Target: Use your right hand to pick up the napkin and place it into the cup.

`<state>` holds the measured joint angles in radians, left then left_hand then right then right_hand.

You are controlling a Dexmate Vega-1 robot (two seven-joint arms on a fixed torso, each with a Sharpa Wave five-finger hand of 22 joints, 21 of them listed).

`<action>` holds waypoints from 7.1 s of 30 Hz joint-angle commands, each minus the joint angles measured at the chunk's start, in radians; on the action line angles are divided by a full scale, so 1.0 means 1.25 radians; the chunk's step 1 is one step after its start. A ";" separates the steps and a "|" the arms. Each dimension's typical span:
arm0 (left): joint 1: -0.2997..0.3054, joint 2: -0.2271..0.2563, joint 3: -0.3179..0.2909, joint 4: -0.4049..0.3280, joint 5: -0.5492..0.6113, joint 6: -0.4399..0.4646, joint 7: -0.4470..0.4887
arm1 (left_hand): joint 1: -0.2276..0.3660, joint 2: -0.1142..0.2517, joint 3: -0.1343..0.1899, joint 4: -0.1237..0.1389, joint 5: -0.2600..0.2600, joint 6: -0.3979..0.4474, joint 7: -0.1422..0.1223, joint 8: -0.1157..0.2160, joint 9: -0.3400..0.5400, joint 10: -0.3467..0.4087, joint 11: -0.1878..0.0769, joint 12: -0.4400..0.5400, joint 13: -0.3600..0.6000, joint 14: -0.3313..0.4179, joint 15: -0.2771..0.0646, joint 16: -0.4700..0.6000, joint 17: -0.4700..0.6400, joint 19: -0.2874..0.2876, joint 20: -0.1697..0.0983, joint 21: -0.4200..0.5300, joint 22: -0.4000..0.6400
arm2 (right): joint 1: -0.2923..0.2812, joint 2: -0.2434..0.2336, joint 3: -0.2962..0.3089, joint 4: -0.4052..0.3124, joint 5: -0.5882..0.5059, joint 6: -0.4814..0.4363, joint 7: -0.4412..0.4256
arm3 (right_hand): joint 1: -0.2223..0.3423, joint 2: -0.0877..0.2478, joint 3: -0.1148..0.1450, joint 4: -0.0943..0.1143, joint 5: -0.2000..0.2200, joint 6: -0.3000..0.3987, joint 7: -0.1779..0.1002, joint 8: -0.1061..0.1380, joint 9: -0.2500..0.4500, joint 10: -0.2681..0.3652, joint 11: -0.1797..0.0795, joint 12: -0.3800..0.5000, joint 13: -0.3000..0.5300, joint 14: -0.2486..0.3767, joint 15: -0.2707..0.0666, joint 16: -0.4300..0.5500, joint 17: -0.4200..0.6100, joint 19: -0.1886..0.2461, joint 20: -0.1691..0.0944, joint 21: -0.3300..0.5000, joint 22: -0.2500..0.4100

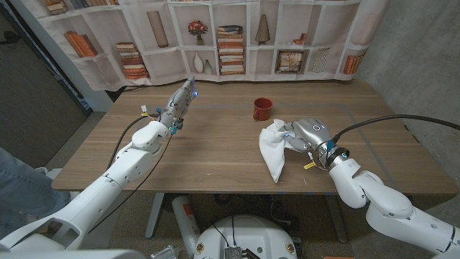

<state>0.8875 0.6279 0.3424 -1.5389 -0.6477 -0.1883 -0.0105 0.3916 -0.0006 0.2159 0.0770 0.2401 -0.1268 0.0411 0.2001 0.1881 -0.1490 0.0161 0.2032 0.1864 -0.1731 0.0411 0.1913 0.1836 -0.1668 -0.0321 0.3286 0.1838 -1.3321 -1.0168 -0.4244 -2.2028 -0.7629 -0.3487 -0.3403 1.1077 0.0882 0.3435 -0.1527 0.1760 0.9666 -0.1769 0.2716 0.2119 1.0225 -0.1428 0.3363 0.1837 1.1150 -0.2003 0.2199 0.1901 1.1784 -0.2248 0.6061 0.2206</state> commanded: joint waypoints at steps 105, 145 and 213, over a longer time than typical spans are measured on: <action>0.073 0.048 -0.038 -0.072 -0.004 0.002 0.025 | 0.006 0.013 -0.012 -0.004 -0.004 -0.005 0.002 -0.001 0.002 -0.003 0.001 0.001 0.002 -0.018 0.006 0.000 0.003 -0.065 0.002 -0.018 0.002 | 0.345 0.126 -0.089 0.116 -0.039 0.075 0.183 | 0.011 0.015 0.000 0.010 -0.001 0.027 0.004 -0.028 0.007 0.049 -0.008 -0.038 0.009 0.059 -0.023 -0.011 0.007 -0.005 -0.001 0.086 0.022; 0.129 0.067 -0.068 -0.110 -0.006 -0.011 0.046 | 0.009 0.015 -0.015 -0.006 -0.005 -0.005 0.001 -0.001 0.002 -0.003 0.000 0.001 0.002 -0.018 0.005 0.000 0.003 -0.062 0.003 -0.023 0.002 | 0.485 0.216 -0.185 0.238 -0.070 0.062 0.202 | 0.016 0.021 0.005 0.009 -0.002 0.028 0.002 -0.036 0.008 0.054 -0.013 -0.052 0.011 0.063 -0.023 -0.010 0.008 -0.017 -0.001 0.109 0.028; 0.125 0.071 -0.066 -0.100 -0.006 0.007 0.050 | 0.015 0.017 -0.019 -0.010 -0.006 -0.004 0.002 -0.001 0.003 -0.005 0.001 0.001 0.002 -0.021 0.006 -0.001 0.003 -0.061 0.003 -0.033 0.003 | 0.708 0.315 -0.361 0.517 -0.081 0.027 0.267 | 0.012 0.024 0.008 0.010 -0.002 0.037 -0.003 -0.043 0.010 0.069 -0.018 -0.066 0.015 0.060 -0.024 -0.008 0.010 -0.041 0.000 0.137 0.020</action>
<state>1.0386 0.7195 0.2590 -1.6670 -0.6533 -0.1739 0.0507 0.4060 0.0137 0.1953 0.0648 0.2327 -0.1268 0.0410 0.2001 0.1881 -0.1490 0.0162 0.2032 0.1864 -0.1731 0.0411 0.1913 0.1836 -0.1668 -0.0321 0.2882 0.1836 -0.4805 -0.6391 -0.8409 -1.6038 -0.8611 -0.3217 -0.0246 1.1089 0.0944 0.3450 -0.1402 0.1693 1.0073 -0.1823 0.2137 0.2211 1.0757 -0.1394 0.2550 0.1980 1.1846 -0.2271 0.2050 0.1976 1.1312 -0.2107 0.7704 0.2461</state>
